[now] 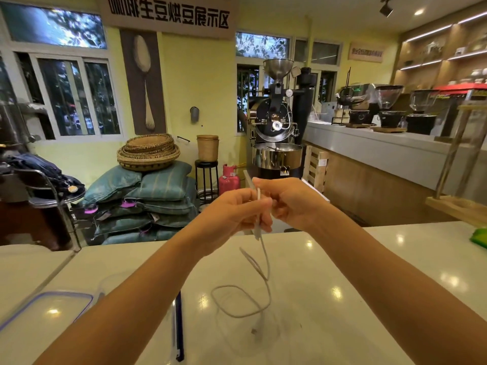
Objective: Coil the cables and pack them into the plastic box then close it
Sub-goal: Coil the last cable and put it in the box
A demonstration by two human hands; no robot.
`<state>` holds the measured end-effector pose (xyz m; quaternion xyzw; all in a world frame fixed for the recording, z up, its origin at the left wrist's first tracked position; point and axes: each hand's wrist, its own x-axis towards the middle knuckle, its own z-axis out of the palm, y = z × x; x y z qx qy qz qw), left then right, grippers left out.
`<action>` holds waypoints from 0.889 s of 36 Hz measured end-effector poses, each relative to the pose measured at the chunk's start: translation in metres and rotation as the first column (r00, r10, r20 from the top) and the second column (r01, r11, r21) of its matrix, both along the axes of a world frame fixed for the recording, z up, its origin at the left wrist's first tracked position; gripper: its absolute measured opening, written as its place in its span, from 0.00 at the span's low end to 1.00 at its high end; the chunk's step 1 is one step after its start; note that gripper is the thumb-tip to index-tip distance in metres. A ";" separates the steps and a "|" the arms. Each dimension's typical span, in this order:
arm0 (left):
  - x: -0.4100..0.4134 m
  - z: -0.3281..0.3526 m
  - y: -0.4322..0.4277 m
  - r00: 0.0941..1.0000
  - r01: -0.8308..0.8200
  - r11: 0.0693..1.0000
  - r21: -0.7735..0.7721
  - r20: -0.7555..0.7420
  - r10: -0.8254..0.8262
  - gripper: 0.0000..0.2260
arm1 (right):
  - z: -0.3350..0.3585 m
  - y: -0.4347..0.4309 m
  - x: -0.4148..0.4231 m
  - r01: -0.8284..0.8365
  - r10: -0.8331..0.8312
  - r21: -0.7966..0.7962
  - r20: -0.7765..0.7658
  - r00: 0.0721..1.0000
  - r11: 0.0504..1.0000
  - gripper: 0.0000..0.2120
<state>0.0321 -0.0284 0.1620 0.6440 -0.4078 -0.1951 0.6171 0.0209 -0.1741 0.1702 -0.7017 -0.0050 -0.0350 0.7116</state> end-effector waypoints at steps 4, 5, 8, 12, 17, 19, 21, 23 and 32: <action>0.003 -0.004 0.002 0.996 0.037 0.999 -0.025 -0.077 -0.038 0.06 | -0.006 0.002 0.003 0.025 -0.027 0.069 0.020 0.999 0.997 0.18; 0.004 -0.003 0.002 0.995 0.041 0.998 -0.038 -0.089 -0.044 0.08 | -0.007 0.003 0.003 0.034 -0.038 0.087 0.038 0.999 0.996 0.19; 0.005 0.002 0.001 0.993 0.068 0.993 -0.097 -0.093 -0.077 0.10 | -0.016 0.007 0.005 0.196 -0.188 -0.055 0.123 0.974 0.979 0.11; 0.006 0.010 -0.004 0.988 0.090 0.982 -0.167 -0.107 -0.109 0.11 | -0.035 0.021 0.003 0.148 -0.113 -0.158 0.207 0.972 0.976 0.16; 0.012 0.012 -0.014 0.992 0.043 0.982 -0.186 -0.110 -0.065 0.11 | -0.063 0.035 0.002 0.002 0.020 -0.180 0.118 0.993 0.984 0.14; 0.017 0.012 -0.017 0.999 -0.017 0.987 -0.160 -0.053 0.009 0.11 | -0.069 0.040 -0.004 -0.066 0.070 -0.135 0.027 0.997 0.989 0.07; 0.023 0.011 -0.017 0.995 -0.094 0.985 -0.144 0.020 0.098 0.10 | -0.074 0.046 -0.012 -0.086 0.079 -0.125 -0.059 0.995 0.988 0.05; 0.029 0.009 -0.015 0.974 -0.172 0.977 -0.124 0.129 0.188 0.10 | -0.078 0.048 -0.020 -0.129 0.109 -0.160 -0.125 0.986 0.979 0.03; 0.046 -0.016 -0.006 0.762 -0.385 0.923 0.024 0.572 0.303 0.15 | -0.047 0.016 -0.042 -0.363 0.270 -0.465 -0.256 0.928 0.808 0.05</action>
